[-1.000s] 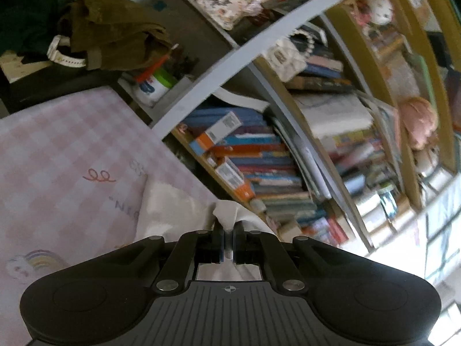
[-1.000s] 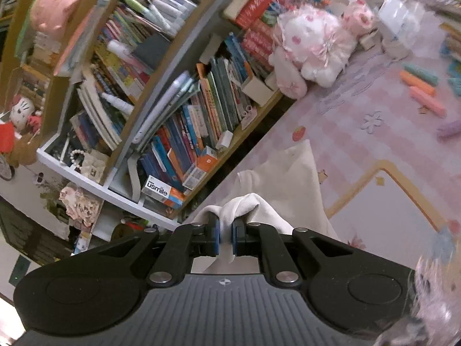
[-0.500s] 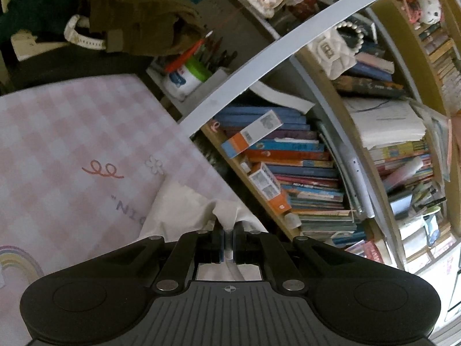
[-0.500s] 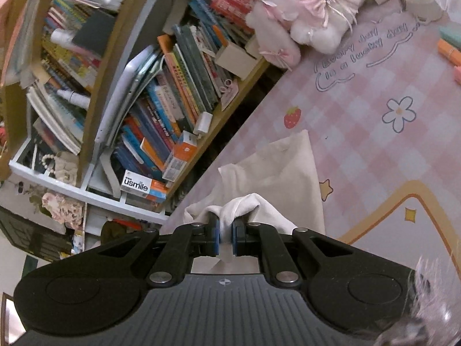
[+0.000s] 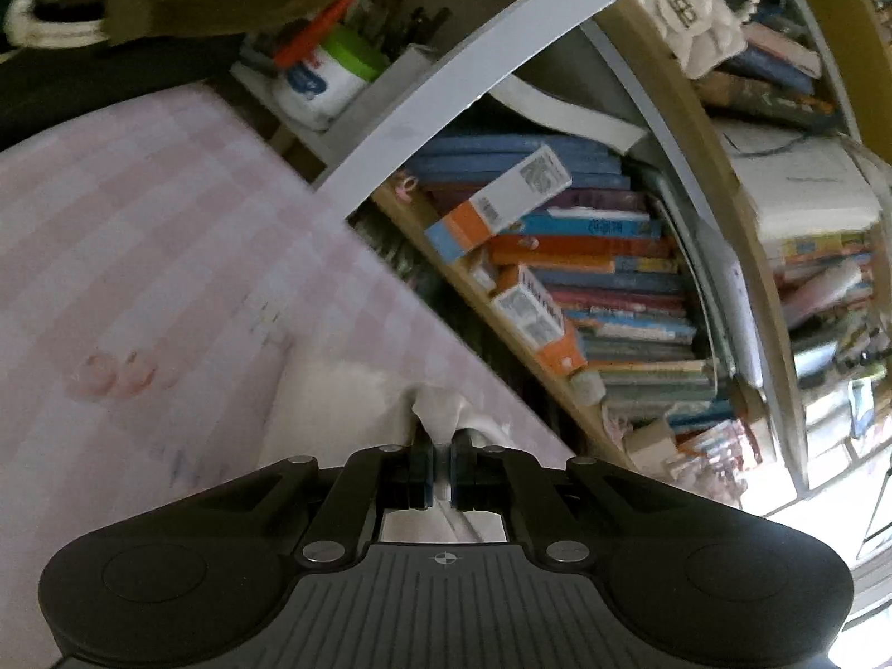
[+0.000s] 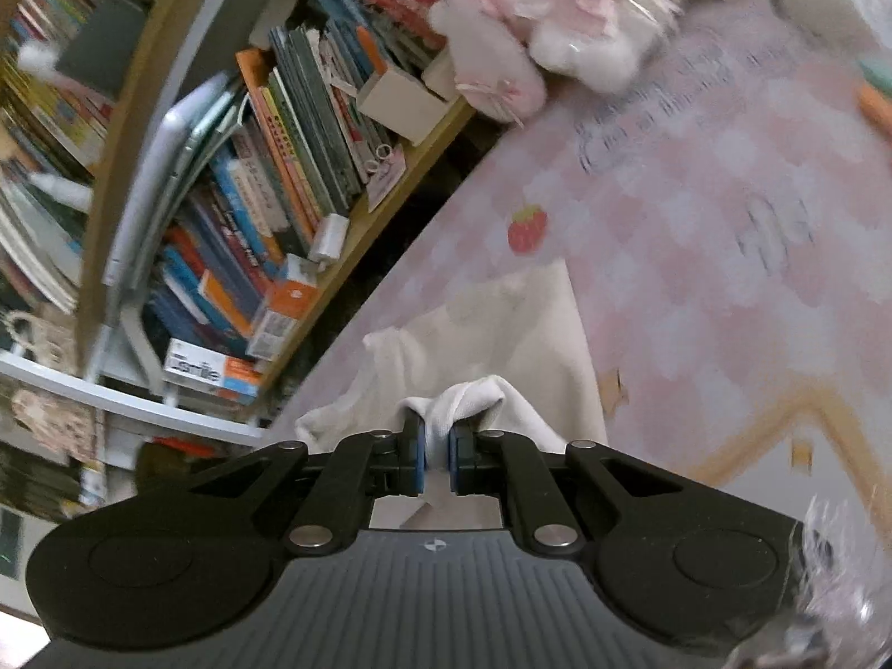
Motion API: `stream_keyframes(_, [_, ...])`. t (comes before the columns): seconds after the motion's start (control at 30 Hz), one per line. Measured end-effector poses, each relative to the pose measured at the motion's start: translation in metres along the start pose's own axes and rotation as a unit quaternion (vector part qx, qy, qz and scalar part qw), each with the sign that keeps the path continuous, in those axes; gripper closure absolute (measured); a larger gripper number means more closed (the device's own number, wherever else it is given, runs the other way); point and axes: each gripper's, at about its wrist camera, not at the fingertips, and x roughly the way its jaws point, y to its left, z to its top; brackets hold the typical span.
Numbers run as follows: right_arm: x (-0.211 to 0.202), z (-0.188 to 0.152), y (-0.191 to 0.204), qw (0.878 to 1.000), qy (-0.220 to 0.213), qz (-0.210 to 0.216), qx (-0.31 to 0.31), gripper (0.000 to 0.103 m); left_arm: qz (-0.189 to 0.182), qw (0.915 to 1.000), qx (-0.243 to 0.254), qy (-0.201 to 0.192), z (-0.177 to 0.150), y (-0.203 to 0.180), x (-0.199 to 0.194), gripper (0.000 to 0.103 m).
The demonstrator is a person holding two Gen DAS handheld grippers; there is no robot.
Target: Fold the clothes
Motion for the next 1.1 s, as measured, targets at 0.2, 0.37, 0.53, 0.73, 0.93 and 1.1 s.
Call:
stream_keyframes(0.2, [0.063,0.033,-0.004,0.999,-0.04,-0.026,-0.006,0.095,0.05,0.9987,-0.003,0.012,0.005,0.013,0.072,0.099])
stream_keyframes(0.37, [0.099,0.03,-0.029,0.997,-0.036,-0.057,0.026,0.091,0.08,0.996,-0.015,0.036,0.0,0.023,0.098,0.098])
stream_keyframes(0.53, [0.095,0.033,-0.036,0.998,-0.022,-0.02,0.052,0.062,0.062,0.9955,-0.048,0.053,0.006,0.03,0.1,0.082])
stream_keyframes(0.73, [0.115,0.044,-0.016,0.998,0.057,-0.03,0.014,0.061,0.033,0.9931,-0.112,0.0,0.021,0.037,0.102,0.081])
stream_keyframes(0.93, [0.1,0.07,-0.014,0.985,-0.141,0.029,0.09,0.063,-0.003,0.9816,-0.184,-0.051,0.037,0.044,0.103,0.08])
stream_keyframes(1.1, [0.082,0.068,-0.008,0.992,-0.127,0.006,0.021,0.056,0.035,0.9965,-0.076,-0.005,0.032,0.026,0.092,0.053])
